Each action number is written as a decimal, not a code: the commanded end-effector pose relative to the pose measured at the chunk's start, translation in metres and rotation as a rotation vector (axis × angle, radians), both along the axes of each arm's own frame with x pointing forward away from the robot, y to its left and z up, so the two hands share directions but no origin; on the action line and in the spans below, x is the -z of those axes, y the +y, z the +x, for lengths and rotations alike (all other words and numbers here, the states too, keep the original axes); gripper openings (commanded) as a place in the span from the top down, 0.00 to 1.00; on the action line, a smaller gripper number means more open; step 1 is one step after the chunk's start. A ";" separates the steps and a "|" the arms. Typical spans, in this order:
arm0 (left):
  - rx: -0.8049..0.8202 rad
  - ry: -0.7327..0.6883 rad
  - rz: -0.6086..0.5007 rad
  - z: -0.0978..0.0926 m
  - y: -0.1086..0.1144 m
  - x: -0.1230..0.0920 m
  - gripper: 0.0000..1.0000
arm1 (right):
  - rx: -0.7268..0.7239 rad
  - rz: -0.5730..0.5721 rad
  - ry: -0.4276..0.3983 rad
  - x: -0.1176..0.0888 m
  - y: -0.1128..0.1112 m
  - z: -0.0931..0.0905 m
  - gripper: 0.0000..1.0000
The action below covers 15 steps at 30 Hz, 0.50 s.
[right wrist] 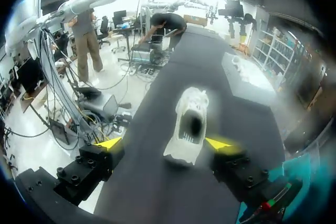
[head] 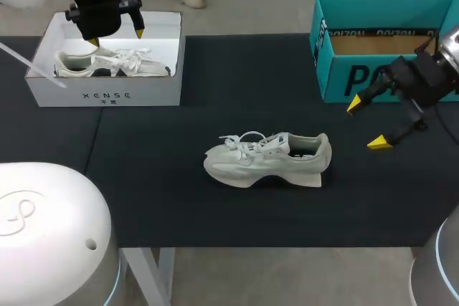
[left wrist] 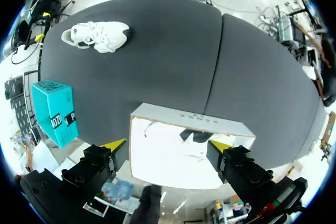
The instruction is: Take the shoe out of the shoebox, open the shoe tongue, remove and reinsert the insole, then place the shoe into the shoebox
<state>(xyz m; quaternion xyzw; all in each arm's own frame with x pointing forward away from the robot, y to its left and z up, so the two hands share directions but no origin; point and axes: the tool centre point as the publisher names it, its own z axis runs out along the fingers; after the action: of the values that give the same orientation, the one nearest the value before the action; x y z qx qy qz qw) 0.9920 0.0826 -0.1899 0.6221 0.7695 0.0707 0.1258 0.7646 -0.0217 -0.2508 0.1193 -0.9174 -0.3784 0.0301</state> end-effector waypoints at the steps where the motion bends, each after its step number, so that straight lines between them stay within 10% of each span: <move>1: 0.001 0.001 0.002 0.000 0.000 0.000 0.00 | -0.087 -0.025 0.088 0.001 0.001 0.007 0.00; 15: 0.001 0.001 0.002 0.000 0.000 0.000 0.00 | 0.146 0.084 0.092 0.043 -0.023 -0.001 0.00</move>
<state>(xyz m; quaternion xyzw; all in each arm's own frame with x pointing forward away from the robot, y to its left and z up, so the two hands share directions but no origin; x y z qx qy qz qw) 0.9920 0.0825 -0.1899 0.6222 0.7694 0.0707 0.1259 0.7746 -0.0409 -0.2775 0.0526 -0.9084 -0.4086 0.0721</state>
